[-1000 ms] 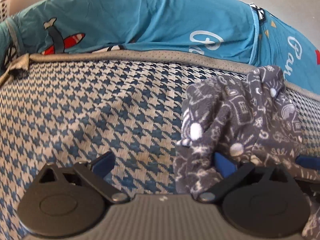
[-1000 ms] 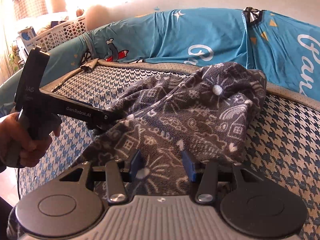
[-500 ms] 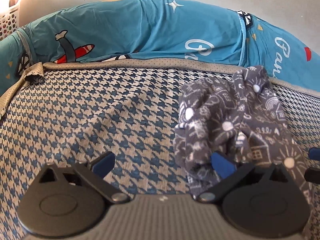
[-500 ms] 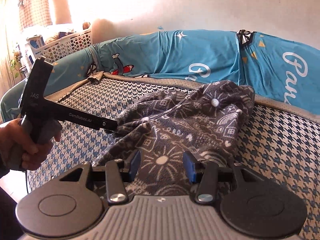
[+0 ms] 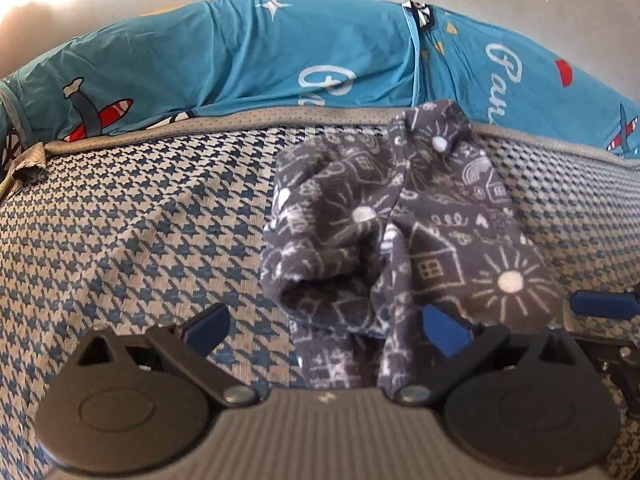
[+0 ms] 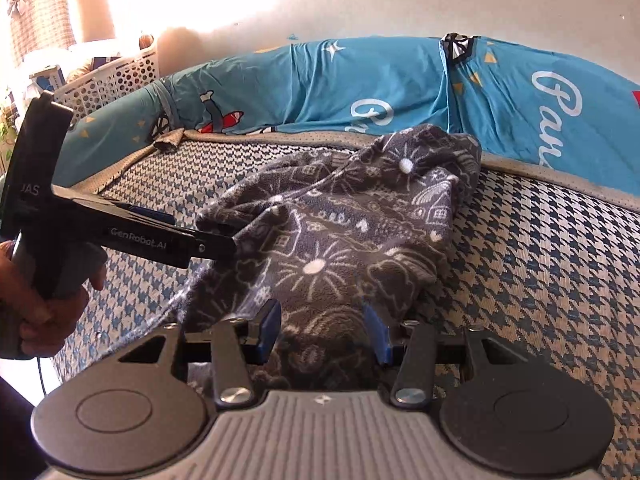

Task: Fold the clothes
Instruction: 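Lay the folded jacket on the mattress and open both tools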

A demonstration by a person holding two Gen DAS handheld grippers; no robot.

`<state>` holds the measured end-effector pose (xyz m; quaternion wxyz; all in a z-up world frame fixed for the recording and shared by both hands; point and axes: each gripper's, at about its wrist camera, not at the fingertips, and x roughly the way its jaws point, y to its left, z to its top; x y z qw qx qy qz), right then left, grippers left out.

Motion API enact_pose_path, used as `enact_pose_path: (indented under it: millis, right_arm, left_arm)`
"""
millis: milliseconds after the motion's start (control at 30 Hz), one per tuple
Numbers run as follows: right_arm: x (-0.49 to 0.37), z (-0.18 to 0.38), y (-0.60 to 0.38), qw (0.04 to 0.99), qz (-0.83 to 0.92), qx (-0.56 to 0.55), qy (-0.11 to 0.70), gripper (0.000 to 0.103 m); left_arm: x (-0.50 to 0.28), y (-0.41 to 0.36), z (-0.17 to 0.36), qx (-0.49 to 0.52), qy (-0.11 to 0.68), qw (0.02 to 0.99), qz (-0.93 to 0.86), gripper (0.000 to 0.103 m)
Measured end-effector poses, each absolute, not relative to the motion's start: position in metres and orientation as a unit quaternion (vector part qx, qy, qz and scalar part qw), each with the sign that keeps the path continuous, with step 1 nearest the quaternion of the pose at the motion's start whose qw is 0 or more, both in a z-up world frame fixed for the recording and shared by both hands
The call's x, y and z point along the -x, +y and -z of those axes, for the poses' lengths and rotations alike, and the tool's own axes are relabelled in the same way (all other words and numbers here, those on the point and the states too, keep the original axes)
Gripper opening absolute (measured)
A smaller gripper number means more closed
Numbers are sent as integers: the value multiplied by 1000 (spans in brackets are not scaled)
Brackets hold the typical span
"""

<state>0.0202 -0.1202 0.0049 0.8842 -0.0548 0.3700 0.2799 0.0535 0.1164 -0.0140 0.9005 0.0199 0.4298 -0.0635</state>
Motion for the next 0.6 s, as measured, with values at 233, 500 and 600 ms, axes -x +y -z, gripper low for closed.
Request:
enact_pose_path:
  millis: [233, 500, 600]
  right_arm:
    - [-27, 25, -121, 863, -269, 89, 417, 47]
    - [-26, 23, -137, 866, -262, 79, 419, 53]
    - [-25, 24, -140, 866, -255, 88, 422, 54]
  left_arm:
    - [-51, 120, 41, -57, 457, 885, 65, 103]
    - [-42, 135, 45, -46, 462, 884, 63, 103]
    - [-40, 138, 46, -45, 466, 881, 62, 103]
